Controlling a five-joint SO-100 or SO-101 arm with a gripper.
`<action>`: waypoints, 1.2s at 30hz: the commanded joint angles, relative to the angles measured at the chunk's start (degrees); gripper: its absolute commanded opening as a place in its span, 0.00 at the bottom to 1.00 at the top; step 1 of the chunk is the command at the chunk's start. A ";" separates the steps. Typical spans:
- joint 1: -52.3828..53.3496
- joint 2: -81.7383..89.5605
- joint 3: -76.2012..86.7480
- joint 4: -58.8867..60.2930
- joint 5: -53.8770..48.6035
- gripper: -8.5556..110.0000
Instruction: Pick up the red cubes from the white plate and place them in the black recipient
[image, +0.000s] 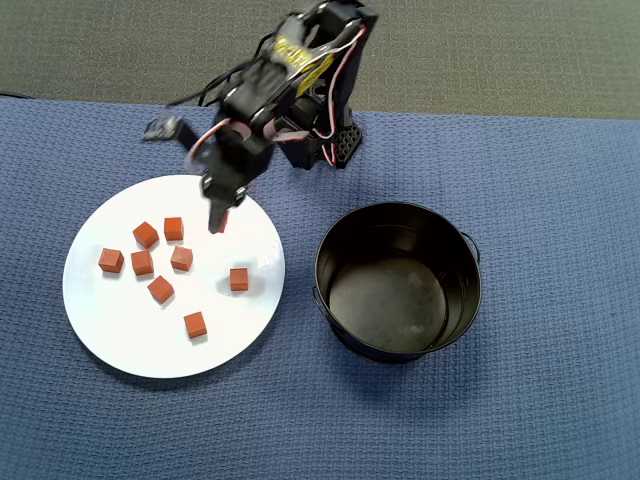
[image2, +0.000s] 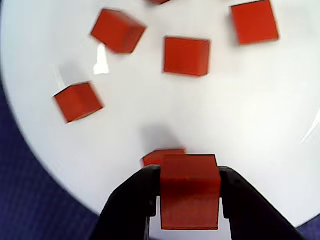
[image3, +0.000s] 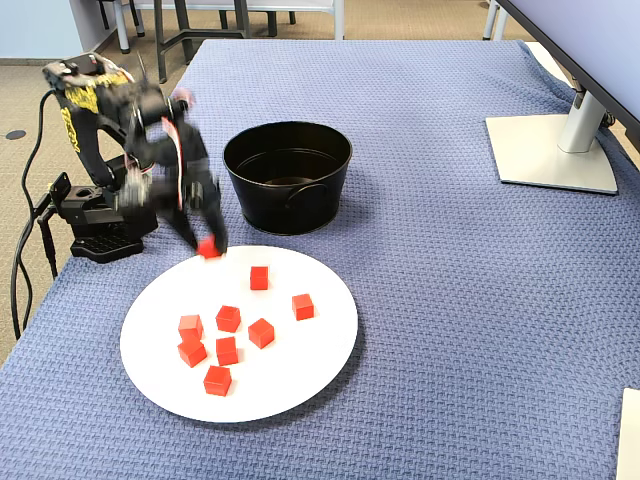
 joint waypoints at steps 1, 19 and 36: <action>-10.11 15.03 -6.94 9.58 8.17 0.07; -32.43 3.43 -16.35 13.10 10.99 0.26; 2.55 -35.16 -22.85 1.05 -14.85 0.27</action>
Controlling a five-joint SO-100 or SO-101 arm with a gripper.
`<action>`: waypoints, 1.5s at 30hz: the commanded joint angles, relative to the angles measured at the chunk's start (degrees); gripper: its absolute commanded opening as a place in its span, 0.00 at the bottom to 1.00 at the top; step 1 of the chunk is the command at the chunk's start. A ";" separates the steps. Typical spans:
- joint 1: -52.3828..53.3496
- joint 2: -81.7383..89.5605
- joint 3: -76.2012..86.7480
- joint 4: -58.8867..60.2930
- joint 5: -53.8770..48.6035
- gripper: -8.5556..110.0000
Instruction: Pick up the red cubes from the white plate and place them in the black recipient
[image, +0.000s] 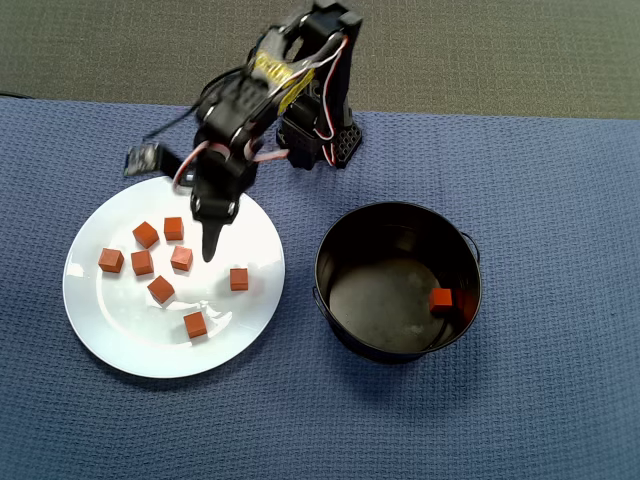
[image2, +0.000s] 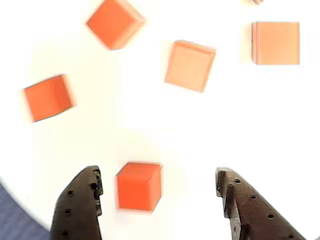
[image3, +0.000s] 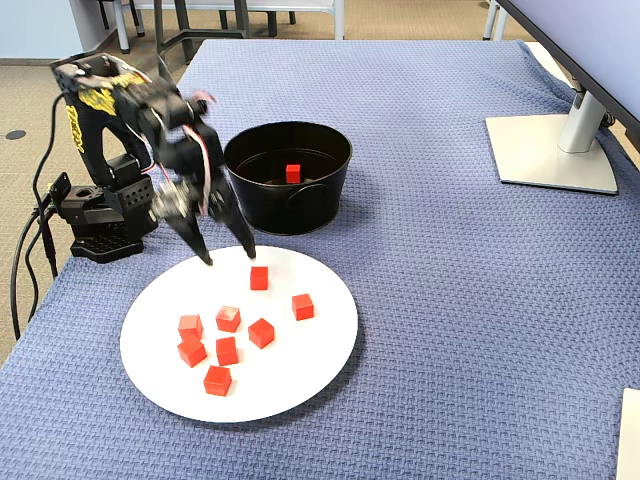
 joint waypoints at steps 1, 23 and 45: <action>-0.26 -8.79 -7.47 -1.23 -3.08 0.27; -13.27 -8.35 3.78 -9.32 -5.54 0.27; -9.76 -1.76 -2.02 -5.71 3.69 0.07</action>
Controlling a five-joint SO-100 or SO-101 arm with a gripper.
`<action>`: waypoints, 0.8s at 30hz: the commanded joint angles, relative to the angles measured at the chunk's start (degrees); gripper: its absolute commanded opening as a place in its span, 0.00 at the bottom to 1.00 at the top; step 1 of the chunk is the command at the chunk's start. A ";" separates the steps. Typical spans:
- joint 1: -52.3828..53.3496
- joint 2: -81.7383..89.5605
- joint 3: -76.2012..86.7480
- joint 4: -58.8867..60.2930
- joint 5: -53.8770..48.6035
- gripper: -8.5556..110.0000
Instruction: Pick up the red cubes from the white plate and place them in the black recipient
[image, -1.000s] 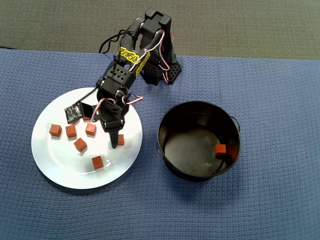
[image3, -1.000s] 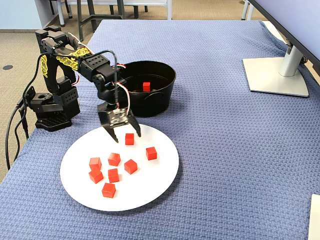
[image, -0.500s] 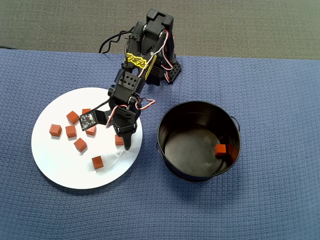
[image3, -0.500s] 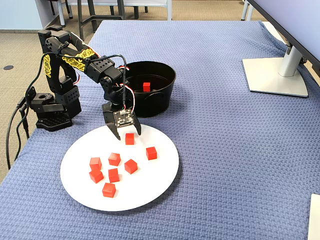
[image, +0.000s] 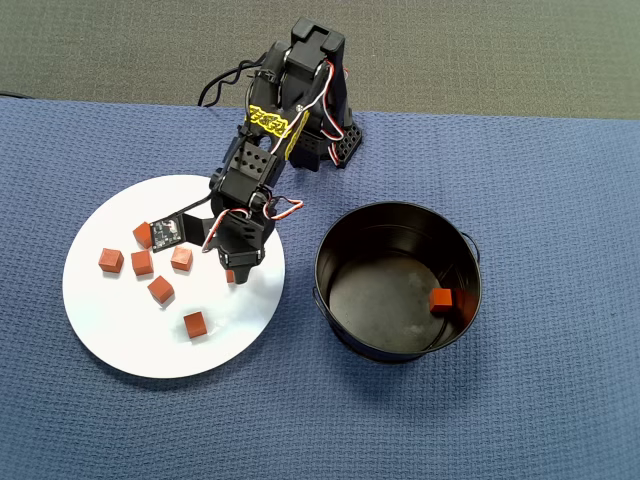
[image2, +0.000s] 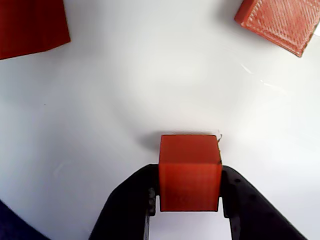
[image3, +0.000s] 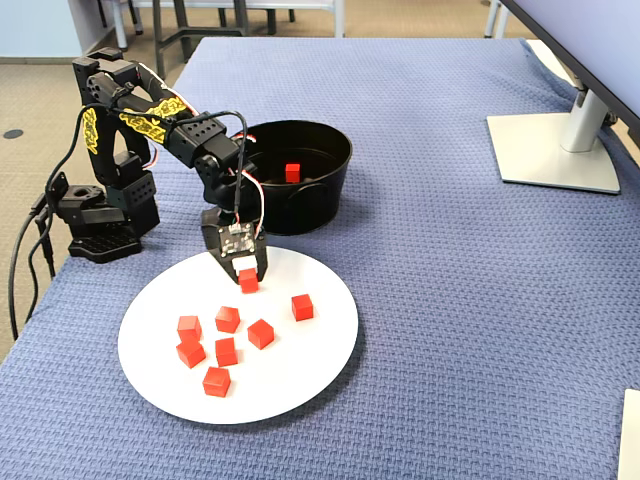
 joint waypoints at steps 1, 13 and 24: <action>0.97 11.25 -6.06 6.68 4.13 0.07; -21.27 38.58 -12.66 23.03 20.57 0.07; -26.37 29.71 -13.27 26.37 17.93 0.39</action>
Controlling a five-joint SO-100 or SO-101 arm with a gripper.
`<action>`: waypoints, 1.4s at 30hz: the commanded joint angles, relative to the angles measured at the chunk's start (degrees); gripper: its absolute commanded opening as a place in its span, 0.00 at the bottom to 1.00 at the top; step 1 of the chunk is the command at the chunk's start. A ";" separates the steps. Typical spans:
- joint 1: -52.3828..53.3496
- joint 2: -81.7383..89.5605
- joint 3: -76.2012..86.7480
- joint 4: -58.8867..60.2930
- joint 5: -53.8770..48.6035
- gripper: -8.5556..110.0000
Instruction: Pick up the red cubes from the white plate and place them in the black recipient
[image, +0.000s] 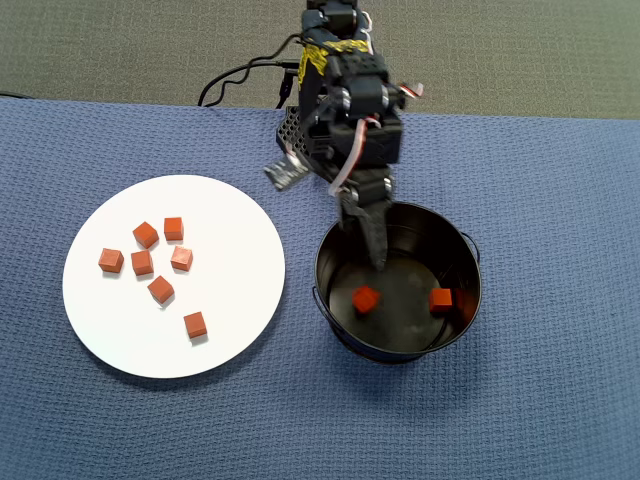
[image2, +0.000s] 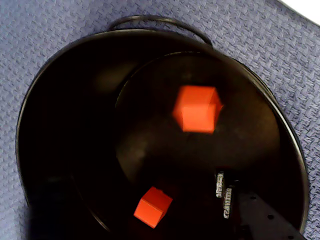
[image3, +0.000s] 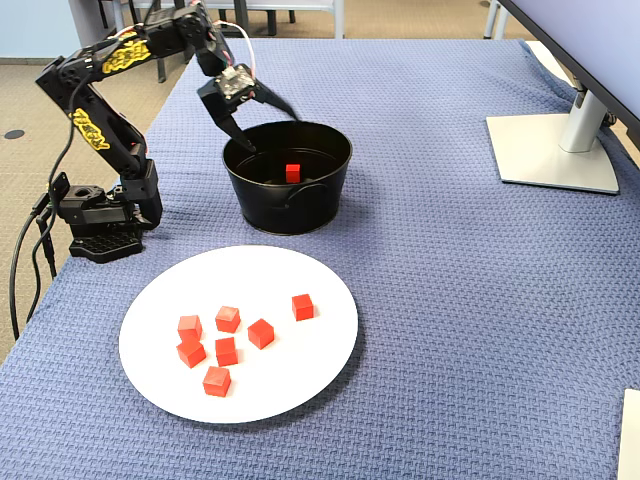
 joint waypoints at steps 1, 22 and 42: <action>12.39 -0.44 -2.64 1.32 -6.77 0.37; 51.06 -29.88 -1.05 -20.30 -28.13 0.27; 54.76 -38.76 -5.54 -24.70 -20.83 0.25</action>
